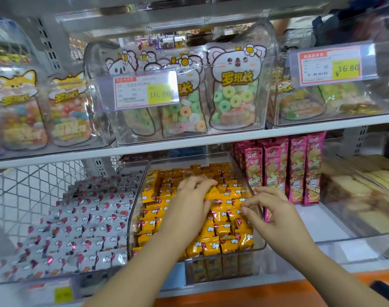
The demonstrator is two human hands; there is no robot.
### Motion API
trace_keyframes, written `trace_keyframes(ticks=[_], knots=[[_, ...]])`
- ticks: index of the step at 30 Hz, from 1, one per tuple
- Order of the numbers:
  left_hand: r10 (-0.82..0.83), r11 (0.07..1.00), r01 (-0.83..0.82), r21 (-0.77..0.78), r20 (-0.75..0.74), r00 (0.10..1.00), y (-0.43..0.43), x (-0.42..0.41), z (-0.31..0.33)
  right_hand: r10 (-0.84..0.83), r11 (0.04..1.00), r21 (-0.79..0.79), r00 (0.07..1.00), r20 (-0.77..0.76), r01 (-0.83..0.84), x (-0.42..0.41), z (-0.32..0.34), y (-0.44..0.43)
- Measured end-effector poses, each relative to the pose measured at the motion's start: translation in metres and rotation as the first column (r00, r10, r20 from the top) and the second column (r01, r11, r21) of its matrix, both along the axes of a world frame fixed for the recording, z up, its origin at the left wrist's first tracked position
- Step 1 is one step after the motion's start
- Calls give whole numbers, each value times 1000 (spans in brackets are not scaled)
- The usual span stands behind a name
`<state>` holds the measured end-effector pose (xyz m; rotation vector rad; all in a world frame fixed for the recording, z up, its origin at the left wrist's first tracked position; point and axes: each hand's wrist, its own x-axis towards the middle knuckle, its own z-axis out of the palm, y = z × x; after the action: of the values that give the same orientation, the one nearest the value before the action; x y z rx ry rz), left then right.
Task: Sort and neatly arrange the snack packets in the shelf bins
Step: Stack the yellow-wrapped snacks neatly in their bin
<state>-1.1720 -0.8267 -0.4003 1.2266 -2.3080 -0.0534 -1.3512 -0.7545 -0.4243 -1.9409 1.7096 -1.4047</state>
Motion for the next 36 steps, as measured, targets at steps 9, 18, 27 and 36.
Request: trace_keyframes(ticks=[9, 18, 27, 36], knots=[[-169, 984, 160, 73, 131, 977, 47, 30, -7, -35, 999, -35, 930, -366, 24, 21, 3, -1], [-234, 971, 221, 92, 158, 959, 43, 41, -7, 167, 900, 401, 712, -682, 173, 50, 50, -50], [-243, 968, 233, 91, 125, 962, 41, 44, -7, 131, 910, 404, 859, -496, 94, 50, 47, -54], [-205, 978, 201, 55, 76, 976, 39, 49, -5, -62, 992, 111, 998, -10, 63, 35, 58, -26]])
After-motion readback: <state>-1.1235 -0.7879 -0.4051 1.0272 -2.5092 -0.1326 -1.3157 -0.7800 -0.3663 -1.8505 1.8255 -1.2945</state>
